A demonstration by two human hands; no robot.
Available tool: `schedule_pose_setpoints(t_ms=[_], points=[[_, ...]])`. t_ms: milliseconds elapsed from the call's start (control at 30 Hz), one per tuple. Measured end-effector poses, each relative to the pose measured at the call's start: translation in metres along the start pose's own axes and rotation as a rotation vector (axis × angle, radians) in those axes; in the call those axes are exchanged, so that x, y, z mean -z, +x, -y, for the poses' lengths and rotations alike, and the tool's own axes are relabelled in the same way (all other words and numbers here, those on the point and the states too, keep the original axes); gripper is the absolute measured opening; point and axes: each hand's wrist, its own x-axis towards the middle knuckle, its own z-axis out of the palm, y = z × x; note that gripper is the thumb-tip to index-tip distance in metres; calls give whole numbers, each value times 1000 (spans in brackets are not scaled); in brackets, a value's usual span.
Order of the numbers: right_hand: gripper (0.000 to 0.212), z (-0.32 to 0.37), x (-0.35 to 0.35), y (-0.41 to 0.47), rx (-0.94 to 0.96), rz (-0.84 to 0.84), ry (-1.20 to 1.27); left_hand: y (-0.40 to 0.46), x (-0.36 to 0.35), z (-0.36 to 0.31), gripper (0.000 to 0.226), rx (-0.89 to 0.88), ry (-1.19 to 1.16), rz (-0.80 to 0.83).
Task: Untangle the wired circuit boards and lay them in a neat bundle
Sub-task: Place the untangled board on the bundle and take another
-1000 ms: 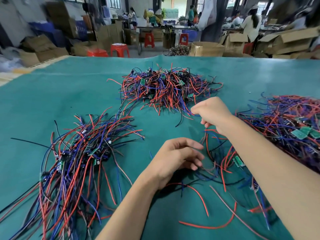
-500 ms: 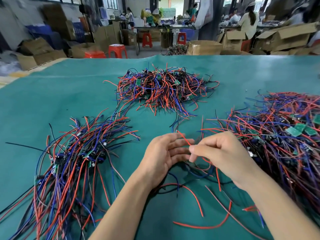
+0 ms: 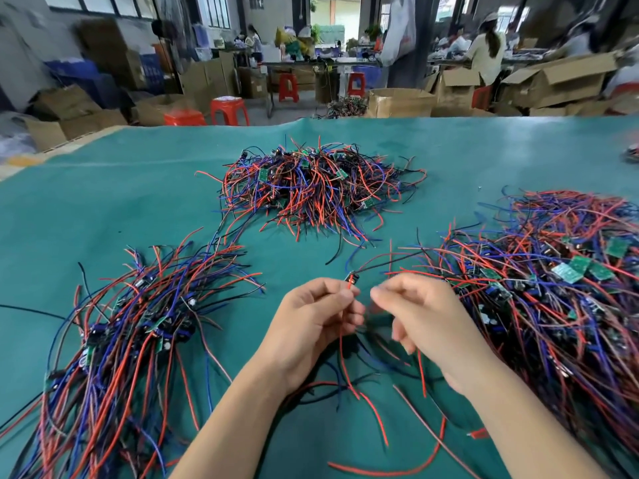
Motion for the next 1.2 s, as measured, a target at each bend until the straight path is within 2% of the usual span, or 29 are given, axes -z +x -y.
schedule_pose_setpoints(t_ms=[67,167,300,400,567,700,867,1067,1200], points=[[12,-2,-1,2,-23,-45,132,-1,1,0,6,12,40,63],[13,-2,-7,3,-13,-64,325,-4,0,0,6,26,109,148],[8,-4,-5,5,46,-119,381,-5,-2,0,6,55,166,179],[6,-4,-4,5,55,-111,448,-5,-3,1,17,46,179,176],[11,-8,-5,7,75,-112,432,-4,-7,1,28,52,130,113],[14,-10,-3,7,108,-79,356,-5,-5,1,33,36,135,170],[14,-9,-8,6,166,-39,309,-3,-4,0,30,17,103,122],[56,-8,-5,4,144,59,398,1,-2,2,27,-4,-23,-10],[38,-7,-5,3,230,25,236,2,-2,3,14,-2,-57,-63]])
